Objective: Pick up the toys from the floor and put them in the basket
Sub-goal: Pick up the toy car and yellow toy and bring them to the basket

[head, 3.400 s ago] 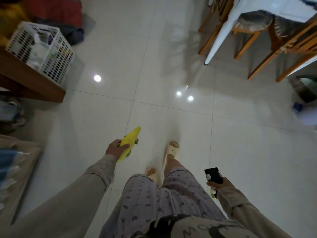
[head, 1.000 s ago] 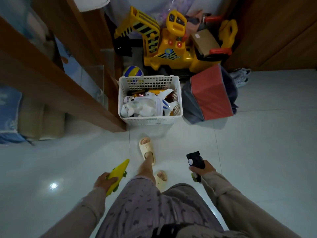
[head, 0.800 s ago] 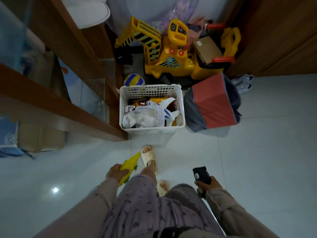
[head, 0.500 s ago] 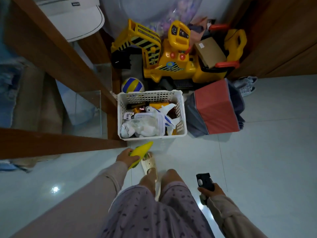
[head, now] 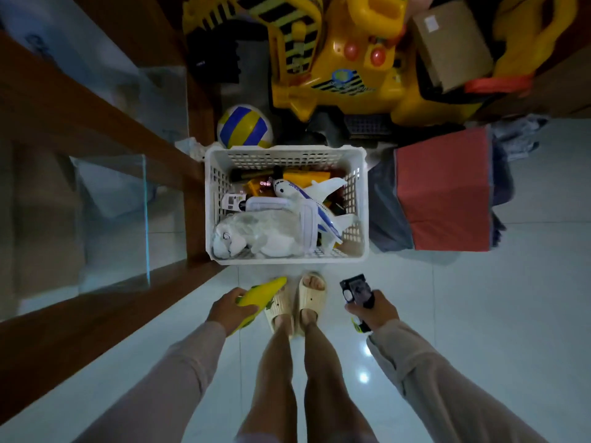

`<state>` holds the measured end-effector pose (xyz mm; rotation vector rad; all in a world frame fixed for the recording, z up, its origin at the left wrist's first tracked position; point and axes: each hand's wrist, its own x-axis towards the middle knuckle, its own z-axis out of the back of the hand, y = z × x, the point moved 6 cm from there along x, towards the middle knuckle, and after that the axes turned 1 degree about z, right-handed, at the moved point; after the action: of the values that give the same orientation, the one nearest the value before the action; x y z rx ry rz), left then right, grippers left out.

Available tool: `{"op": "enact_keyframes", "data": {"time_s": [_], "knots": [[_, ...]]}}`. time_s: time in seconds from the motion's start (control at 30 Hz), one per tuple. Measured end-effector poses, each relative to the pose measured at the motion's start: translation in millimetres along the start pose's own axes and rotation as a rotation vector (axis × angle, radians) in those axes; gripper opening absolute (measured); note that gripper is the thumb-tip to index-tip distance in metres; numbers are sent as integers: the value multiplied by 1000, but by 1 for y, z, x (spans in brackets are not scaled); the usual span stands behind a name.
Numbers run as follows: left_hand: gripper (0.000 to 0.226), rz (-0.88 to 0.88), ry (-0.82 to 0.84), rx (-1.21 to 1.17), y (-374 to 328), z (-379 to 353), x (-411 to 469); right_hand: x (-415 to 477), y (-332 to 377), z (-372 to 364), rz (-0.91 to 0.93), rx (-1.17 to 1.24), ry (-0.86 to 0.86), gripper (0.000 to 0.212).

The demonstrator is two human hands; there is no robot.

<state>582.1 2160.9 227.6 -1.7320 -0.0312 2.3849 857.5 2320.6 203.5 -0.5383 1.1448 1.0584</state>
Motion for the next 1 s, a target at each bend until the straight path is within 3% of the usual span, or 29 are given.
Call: {"op": "enact_keyframes", "data": {"time_s": [0.17, 0.27, 0.47, 0.6, 0.77, 0.9, 1.0], "knots": [[43, -23, 29, -108, -9, -16, 67, 85, 63, -22, 152, -2, -105, 46], [57, -63, 30, -173, -16, -21, 105, 131, 92, -44, 214, -32, -113, 52], [49, -98, -33, -211, 4, -19, 166, 196, 108, -79, 123, 71, -267, 51], [52, -77, -41, -230, 27, -8, 183, 210, 104, -95, 121, 43, -267, 47], [44, -96, -81, -136, 48, 5, 183, 206, 113, -95, 231, -3, -230, 48], [46, -357, -239, 252, 26, 19, 163, 181, 115, -83, 310, -93, -196, 43], [47, -506, -330, 369, -3, 25, 150, 161, 102, -73, 258, -176, -138, 49]]}}
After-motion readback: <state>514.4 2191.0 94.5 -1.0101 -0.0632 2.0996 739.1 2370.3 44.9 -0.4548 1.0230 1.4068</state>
